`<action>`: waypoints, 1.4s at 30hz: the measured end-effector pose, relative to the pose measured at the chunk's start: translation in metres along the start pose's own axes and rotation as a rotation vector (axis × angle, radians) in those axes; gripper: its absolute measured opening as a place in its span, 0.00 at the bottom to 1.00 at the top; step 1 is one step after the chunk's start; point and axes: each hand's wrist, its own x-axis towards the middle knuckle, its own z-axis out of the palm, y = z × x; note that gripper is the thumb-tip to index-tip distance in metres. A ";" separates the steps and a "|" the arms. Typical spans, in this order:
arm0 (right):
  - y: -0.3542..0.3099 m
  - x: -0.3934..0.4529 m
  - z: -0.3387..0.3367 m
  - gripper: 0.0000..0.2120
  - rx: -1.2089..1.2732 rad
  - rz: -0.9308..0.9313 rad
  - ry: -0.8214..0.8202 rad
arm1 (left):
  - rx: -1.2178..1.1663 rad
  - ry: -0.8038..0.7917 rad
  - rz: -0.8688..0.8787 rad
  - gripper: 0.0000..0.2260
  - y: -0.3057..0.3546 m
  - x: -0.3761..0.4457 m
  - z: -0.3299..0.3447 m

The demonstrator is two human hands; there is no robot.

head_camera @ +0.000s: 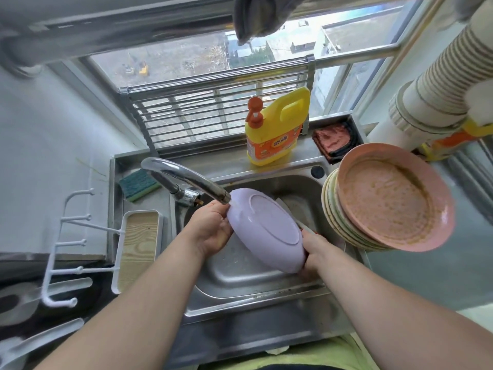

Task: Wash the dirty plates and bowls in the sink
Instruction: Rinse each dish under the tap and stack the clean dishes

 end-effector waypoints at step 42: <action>-0.014 -0.141 0.003 0.15 -0.239 -0.386 -0.069 | 0.173 0.171 -0.361 0.16 -0.046 -0.016 -0.063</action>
